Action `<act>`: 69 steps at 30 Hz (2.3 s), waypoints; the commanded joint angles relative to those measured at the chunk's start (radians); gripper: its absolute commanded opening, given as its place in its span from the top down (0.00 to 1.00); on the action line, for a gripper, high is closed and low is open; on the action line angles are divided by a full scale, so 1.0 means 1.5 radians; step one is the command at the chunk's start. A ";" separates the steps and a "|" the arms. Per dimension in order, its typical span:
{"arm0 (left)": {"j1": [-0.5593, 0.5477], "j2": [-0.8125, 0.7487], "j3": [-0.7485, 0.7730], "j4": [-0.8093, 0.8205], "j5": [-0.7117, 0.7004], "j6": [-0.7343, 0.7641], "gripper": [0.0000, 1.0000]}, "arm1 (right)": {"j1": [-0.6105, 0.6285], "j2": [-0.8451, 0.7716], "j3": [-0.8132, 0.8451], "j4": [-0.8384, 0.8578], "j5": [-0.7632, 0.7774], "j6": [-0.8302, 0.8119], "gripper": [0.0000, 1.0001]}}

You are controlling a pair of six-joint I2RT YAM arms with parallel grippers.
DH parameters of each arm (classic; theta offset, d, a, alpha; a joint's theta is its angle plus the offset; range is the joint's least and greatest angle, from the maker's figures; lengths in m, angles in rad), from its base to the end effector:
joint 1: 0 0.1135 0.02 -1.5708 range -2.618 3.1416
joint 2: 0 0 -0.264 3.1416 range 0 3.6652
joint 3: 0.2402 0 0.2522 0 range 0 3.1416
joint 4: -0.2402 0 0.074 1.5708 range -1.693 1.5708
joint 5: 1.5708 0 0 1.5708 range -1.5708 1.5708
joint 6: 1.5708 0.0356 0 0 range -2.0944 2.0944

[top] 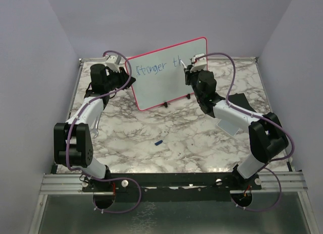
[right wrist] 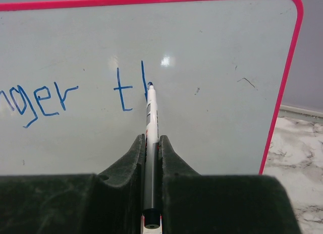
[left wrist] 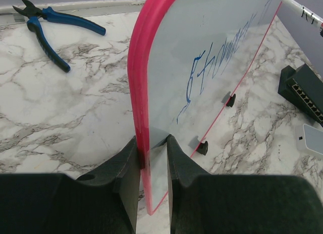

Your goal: Write a sentence on the whiteboard

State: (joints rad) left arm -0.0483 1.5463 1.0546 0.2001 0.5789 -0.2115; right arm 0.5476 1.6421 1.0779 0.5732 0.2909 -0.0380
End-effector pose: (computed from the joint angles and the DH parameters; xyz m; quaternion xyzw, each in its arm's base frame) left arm 0.3559 -0.0367 0.2848 0.1071 0.7803 -0.3012 0.5376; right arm 0.3349 0.1922 0.2975 -0.1025 0.6966 0.0784 0.7058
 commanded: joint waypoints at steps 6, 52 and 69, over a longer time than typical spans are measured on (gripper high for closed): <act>-0.007 -0.007 0.005 -0.024 -0.017 0.018 0.91 | -0.004 0.022 0.029 -0.034 0.024 0.001 0.99; -0.009 -0.012 0.004 -0.026 -0.019 0.019 0.91 | -0.010 0.012 -0.023 -0.053 0.025 0.042 0.99; -0.008 -0.006 0.012 -0.054 -0.031 0.051 0.91 | -0.012 -0.095 -0.041 -0.076 0.018 0.022 0.99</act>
State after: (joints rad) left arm -0.0521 1.5398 1.0554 0.1833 0.5755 -0.1913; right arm 0.5362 1.5295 1.0126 0.5037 0.3244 0.0097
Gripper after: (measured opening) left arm 0.235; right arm 0.106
